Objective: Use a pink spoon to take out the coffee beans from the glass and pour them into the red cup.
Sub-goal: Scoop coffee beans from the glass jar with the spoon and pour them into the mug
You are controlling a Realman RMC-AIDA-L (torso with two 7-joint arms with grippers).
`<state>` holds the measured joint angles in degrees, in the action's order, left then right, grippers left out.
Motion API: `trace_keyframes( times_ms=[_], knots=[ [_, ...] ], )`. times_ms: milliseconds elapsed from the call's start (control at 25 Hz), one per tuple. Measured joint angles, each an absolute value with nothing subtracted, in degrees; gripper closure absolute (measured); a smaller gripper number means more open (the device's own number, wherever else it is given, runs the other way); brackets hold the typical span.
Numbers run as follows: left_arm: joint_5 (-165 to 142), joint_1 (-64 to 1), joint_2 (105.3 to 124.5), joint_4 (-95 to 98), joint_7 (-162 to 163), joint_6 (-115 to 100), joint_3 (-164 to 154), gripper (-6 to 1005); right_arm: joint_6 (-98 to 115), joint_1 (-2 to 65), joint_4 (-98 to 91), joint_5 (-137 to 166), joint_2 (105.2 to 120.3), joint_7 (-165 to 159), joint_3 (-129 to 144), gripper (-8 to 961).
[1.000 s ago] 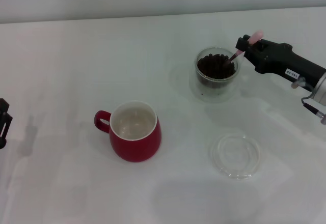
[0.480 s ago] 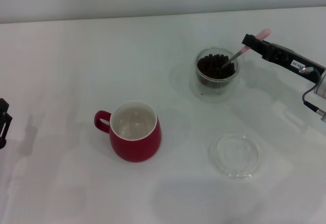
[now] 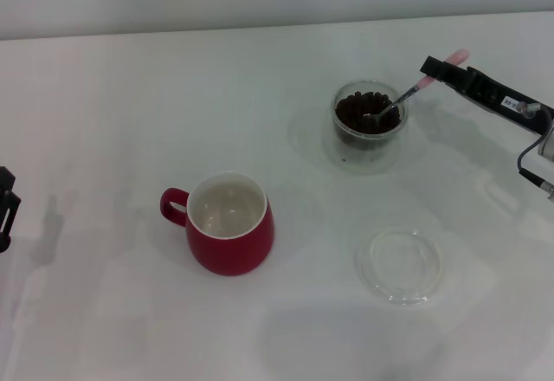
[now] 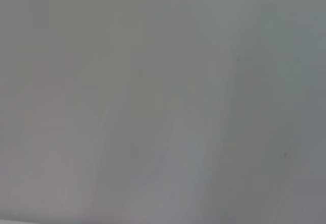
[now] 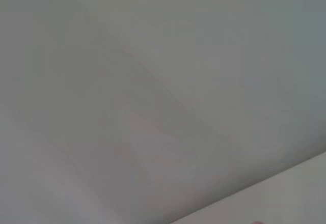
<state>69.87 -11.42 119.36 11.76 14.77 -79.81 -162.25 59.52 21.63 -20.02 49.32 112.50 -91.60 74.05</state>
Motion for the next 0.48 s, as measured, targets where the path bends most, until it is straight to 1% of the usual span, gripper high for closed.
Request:
trace_keyframes(
  times_ms=[360,480],
  knots=[
    [70.0,-11.4,119.36,11.8,14.8,-79.9,-162.2,344,58.8,21.6,-19.6,48.9,112.39,-98.8,73.8,809],
    [70.1,-11.4,119.36,11.8,14.8,-79.9,-162.2,344,59.3,21.4,-20.0,48.7,112.6,-99.4,73.3,810]
  ],
)
